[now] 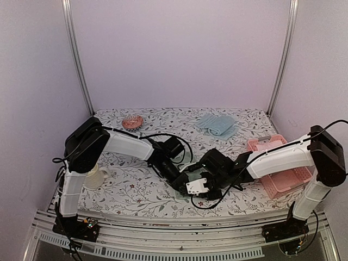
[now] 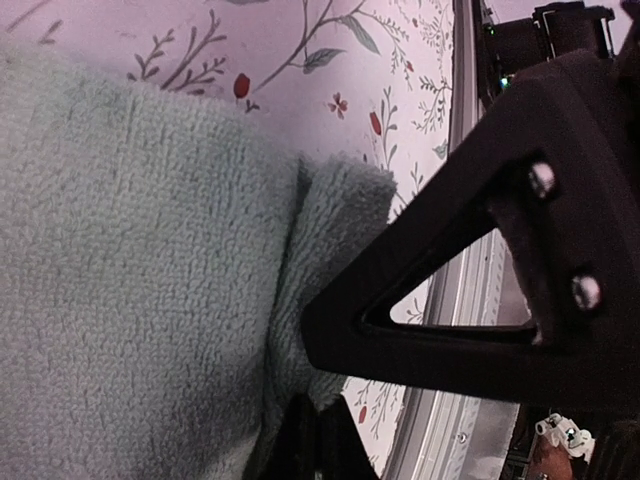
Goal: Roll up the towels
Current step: Roll the towel at the center of the board.
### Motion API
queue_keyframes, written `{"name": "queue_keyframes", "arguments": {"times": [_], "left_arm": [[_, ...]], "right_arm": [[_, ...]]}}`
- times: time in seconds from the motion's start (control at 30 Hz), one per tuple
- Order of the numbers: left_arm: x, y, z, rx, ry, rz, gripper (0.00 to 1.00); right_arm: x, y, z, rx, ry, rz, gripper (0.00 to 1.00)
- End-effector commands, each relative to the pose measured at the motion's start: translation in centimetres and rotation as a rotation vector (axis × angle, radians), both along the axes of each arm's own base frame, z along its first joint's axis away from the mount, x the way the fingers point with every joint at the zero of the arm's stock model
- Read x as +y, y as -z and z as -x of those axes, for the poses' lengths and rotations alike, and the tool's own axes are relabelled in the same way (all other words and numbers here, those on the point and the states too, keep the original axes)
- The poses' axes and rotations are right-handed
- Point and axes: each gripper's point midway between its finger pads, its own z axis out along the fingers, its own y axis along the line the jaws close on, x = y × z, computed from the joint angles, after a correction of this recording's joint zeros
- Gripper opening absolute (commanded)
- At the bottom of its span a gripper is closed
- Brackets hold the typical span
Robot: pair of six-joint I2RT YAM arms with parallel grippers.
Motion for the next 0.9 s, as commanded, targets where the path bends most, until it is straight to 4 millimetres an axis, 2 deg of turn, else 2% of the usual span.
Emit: {"name": "queue_keyframes", "arguments": {"times": [0.0,0.07,0.2,0.27,0.3,0.37,0.43,0.47,0.53,0.57,0.63,0.7,0.77,0.87], "left_arm": [[1.6,2.6,-0.3,0.025,-0.031,-0.085,0.00],[1.7,2.5,-0.2,0.029,-0.031,-0.083,0.00],[1.7,2.3,-0.3,0.023,-0.036,-0.076,0.00],[1.9,1.6,-0.6,-0.015,-0.043,-0.068,0.00],[2.2,1.2,-1.3,-0.083,-0.067,-0.080,0.04],[3.1,-0.4,-3.4,-0.248,-0.153,-0.082,0.21],[4.2,-3.9,-4.6,-0.375,-0.237,-0.023,0.31],[4.9,-5.1,-4.7,-0.420,-0.268,0.000,0.33],[6.5,-6.5,-4.3,-0.485,-0.316,0.026,0.35],[7.1,-8.2,-4.2,-0.528,-0.347,0.062,0.36],[8.3,-9.5,-3.5,-0.601,-0.386,0.097,0.36],[9.2,-10.5,-2.7,-0.696,-0.410,0.127,0.36],[9.7,-10.8,-1.5,-0.796,-0.413,0.145,0.36],[9.6,-10.8,0.2,-0.937,-0.365,0.149,0.36]], "right_arm": [[0.6,0.9,0.8,0.032,-0.047,0.007,0.28],[0.6,1.4,1.0,0.052,-0.045,0.014,0.27],[0.6,2.2,1.3,0.084,-0.046,0.028,0.08],[0.4,2.3,2.0,0.132,-0.056,0.036,0.03],[0.3,2.2,2.2,0.161,-0.058,0.036,0.03],[0.1,1.8,2.8,0.253,-0.055,0.029,0.03],[0.0,1.1,3.2,0.369,-0.042,0.006,0.02],[-0.1,0.8,3.2,0.434,-0.032,-0.002,0.02],[-0.4,0.4,3.0,0.562,-0.005,-0.004,0.02],[-0.7,0.3,2.6,0.630,0.018,-0.003,0.02],[-0.4,-0.1,1.7,0.737,0.040,-0.001,0.03],[-0.6,0.6,1.3,0.855,0.068,0.021,0.02],[-0.6,1.0,0.6,0.935,0.094,0.036,0.02],[-0.6,1.6,0.0,1.067,0.129,0.072,0.03]]}}
